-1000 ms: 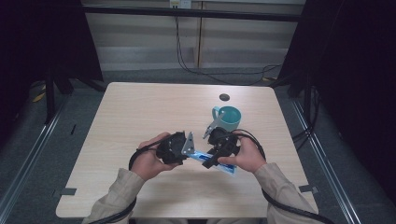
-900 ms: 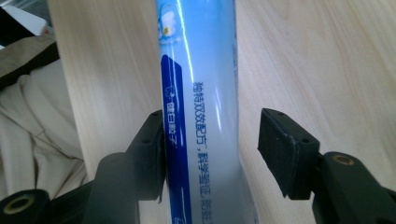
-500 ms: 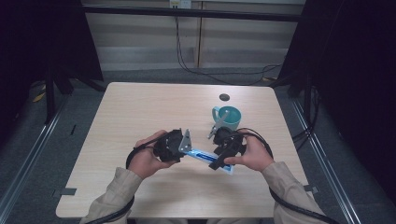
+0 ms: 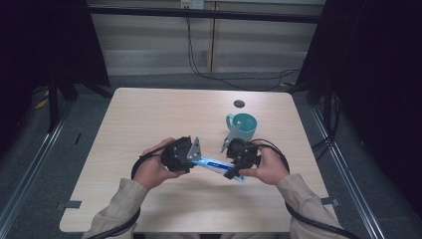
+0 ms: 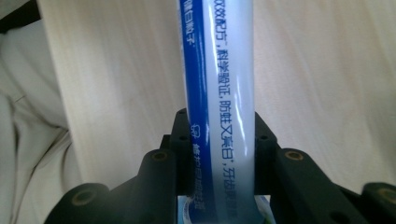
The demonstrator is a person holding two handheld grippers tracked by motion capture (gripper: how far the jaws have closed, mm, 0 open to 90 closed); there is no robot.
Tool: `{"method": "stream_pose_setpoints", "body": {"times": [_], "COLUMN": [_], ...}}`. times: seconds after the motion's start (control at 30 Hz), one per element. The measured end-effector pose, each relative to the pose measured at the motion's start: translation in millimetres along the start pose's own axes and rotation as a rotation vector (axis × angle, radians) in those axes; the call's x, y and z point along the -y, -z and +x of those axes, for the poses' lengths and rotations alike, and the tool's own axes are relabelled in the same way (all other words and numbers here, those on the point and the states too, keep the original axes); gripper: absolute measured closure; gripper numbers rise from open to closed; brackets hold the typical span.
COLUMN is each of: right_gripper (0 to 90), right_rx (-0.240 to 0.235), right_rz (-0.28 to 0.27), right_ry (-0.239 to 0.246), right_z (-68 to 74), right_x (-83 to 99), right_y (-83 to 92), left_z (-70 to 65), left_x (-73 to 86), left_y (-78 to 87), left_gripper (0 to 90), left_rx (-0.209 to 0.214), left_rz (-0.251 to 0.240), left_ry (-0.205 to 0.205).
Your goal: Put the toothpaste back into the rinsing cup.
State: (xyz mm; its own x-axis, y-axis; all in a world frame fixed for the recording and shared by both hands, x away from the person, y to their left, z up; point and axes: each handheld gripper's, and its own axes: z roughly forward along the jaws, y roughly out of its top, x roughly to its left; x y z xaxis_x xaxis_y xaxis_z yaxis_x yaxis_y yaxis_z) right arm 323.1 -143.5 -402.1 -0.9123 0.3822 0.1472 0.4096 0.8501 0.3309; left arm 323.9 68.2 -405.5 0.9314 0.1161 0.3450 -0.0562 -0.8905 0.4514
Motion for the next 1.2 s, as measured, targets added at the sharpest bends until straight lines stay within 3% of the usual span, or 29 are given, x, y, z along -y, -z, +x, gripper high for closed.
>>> {"method": "stream_pose_setpoints", "body": {"times": [0.1, 0.23, 0.4, 0.43, 0.6, 0.73, 1.0, 1.13, 1.2], "right_gripper": [71.6, 73.1, 73.9, 74.0, 74.0, 73.8, 73.5, 73.4, 72.8], "right_rx": [-0.002, -0.004, -0.015, 0.004, 0.011, -0.022, -0.038, -0.029, -0.032], "right_rz": [0.009, -0.020, -0.031, -0.024, -0.001, 0.004, -0.007, 0.002, 0.007], "right_ry": [0.012, 0.000, -0.009, -0.005, 0.004, -0.006, 0.004, 0.003, 0.012], "right_z": [1.5, -0.2, -2.7, -1.2, -0.6, -2.1, -2.4, -1.3, -0.4], "right_x": [-1.2, -1.1, -0.7, -1.7, -3.3, -3.7, -3.9, -5.2, -5.0], "right_y": [0.5, 2.3, 8.0, 9.1, 7.1, 4.6, 4.2, 4.4, 3.6], "left_z": [-0.6, 2.5, 1.6, 1.0, 0.0, -2.1, -9.6, -14.1, -14.7], "left_x": [-1.3, 0.8, -1.6, -2.4, -7.7, -10.6, -19.0, -19.4, -19.8], "left_y": [-0.5, 1.2, 1.0, 1.2, 2.1, 0.1, -6.3, -10.8, -11.0], "left_gripper": [54.4, 46.8, 36.1, 35.6, 32.6, 32.9, 39.1, 45.7, 53.6], "left_rx": [0.008, -0.001, -0.023, -0.028, 0.002, 0.008, 0.038, 0.041, 0.051], "left_rz": [0.026, -0.023, -0.003, -0.008, 0.008, 0.001, -0.038, -0.015, 0.000], "left_ry": [-0.032, 0.022, -0.003, -0.004, -0.001, -0.006, -0.051, -0.082, -0.086]}}
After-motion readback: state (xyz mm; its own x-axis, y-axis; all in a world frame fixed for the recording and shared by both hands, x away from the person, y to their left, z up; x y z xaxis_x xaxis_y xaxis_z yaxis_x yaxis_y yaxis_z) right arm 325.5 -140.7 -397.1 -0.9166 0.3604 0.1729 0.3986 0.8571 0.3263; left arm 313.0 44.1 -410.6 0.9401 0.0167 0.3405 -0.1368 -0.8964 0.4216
